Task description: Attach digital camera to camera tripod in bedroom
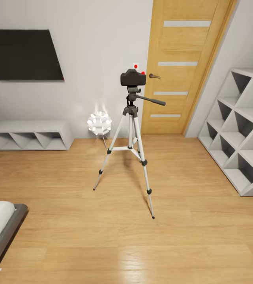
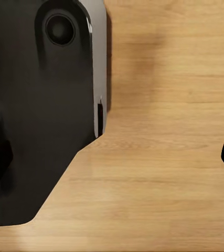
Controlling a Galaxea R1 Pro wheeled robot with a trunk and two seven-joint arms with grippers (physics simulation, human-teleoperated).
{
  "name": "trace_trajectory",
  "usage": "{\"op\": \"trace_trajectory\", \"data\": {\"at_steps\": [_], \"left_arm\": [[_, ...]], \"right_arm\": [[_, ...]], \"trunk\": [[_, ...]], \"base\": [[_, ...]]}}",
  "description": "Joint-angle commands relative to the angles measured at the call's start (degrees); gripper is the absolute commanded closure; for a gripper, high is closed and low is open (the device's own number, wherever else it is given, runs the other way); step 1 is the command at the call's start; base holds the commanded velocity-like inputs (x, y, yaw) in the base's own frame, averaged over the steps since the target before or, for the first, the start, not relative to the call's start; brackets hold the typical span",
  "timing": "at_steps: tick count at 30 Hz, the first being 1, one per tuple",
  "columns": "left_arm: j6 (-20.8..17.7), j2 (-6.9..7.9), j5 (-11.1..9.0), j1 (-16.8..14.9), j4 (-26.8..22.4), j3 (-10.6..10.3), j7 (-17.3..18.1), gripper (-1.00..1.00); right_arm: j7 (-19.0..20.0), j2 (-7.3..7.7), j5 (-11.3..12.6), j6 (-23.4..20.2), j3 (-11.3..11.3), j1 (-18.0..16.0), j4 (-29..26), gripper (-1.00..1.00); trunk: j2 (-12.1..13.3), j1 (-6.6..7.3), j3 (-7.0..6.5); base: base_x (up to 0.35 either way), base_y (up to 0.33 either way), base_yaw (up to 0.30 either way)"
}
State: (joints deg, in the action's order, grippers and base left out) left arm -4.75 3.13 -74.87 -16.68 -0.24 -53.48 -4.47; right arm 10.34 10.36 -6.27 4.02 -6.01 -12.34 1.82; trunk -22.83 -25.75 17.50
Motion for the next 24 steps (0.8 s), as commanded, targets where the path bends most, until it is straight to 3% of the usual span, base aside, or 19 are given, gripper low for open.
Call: {"op": "trace_trajectory", "data": {"at_steps": [1, 5, 11, 17, 24], "left_arm": [[-0.1, -0.02, -0.4, 0.0, 0.0, -0.5, -0.2, -1.00], [0.0, -0.12, -0.5, 0.0, -0.2, -0.5, -0.2, -1.00], [1.9, -0.16, 5.4, 0.0, 0.0, -0.6, 0.3, -1.00], [2.4, -0.46, 6.2, 0.4, 0.0, -0.6, 0.4, -1.00], [2.4, -0.49, 6.3, 1.1, 0.1, -0.6, 0.4, -1.00]], "right_arm": [[0.1, 0.01, -0.6, 0.4, -0.5, -0.1, 0.2, -1.00], [0.1, -0.08, -0.6, 0.4, -0.5, -0.1, 0.2, -1.00], [0.1, -0.17, -0.5, 0.5, -0.5, 1.3, 0.2, -1.00], [0.1, -0.16, -0.4, 0.7, -0.5, 1.9, 0.2, -1.00], [0.1, -0.16, 2.6, 0.6, -0.6, 2.0, 0.2, -1.00]], "trunk": [[-0.1, -0.03, 0.01], [-0.1, -0.03, -0.32], [-0.1, -0.03, -0.87], [-0.1, -0.03, -1.42], [-0.1, -0.03, -2.07]], "base": [[0.000, 0.000, 0.000], [0.000, 0.000, 0.000], [0.000, 0.000, 0.000], [0.000, 0.000, 0.000], [0.000, 0.000, 0.000]]}}
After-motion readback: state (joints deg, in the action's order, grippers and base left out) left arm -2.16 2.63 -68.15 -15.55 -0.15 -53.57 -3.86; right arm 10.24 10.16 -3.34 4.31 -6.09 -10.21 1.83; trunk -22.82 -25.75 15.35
